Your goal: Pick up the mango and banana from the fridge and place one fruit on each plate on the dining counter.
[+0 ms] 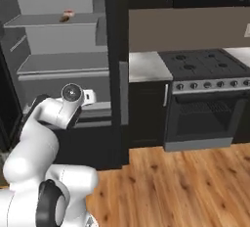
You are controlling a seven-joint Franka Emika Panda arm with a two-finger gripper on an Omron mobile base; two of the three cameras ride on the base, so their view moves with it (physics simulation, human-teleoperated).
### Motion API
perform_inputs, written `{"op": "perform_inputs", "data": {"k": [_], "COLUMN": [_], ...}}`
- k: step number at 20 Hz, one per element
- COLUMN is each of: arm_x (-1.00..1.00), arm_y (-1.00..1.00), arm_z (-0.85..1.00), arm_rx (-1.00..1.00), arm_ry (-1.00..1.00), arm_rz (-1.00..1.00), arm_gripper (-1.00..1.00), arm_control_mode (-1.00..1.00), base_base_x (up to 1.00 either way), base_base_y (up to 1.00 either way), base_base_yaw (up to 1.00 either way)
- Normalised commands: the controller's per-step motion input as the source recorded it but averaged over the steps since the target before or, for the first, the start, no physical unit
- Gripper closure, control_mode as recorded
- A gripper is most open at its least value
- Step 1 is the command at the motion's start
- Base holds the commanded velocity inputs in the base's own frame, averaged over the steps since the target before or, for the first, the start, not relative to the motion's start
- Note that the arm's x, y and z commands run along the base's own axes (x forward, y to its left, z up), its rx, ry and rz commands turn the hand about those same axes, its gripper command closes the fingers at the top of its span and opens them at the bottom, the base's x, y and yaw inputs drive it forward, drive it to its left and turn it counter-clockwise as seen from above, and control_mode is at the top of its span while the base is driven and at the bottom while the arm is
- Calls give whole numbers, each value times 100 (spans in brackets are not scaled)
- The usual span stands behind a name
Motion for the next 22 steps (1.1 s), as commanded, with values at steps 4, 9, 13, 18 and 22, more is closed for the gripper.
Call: {"op": "perform_inputs", "data": {"k": [4,9,13,18,22], "arm_x": [0,0,0,0,0], "arm_y": [0,0,0,0,0], "arm_z": [0,0,0,0,0], "arm_rx": [0,0,0,0,0], "arm_ry": [0,0,0,0,0], "arm_rz": [0,0,0,0,0], "arm_gripper": [100,100,100,100,100], "arm_control_mode": [100,100,100,100,100], "base_base_x": [0,0,0,0,0], "base_base_y": [3,3,3,2,2], "base_base_yaw": [-100,-100,-100,-100,-100]}}
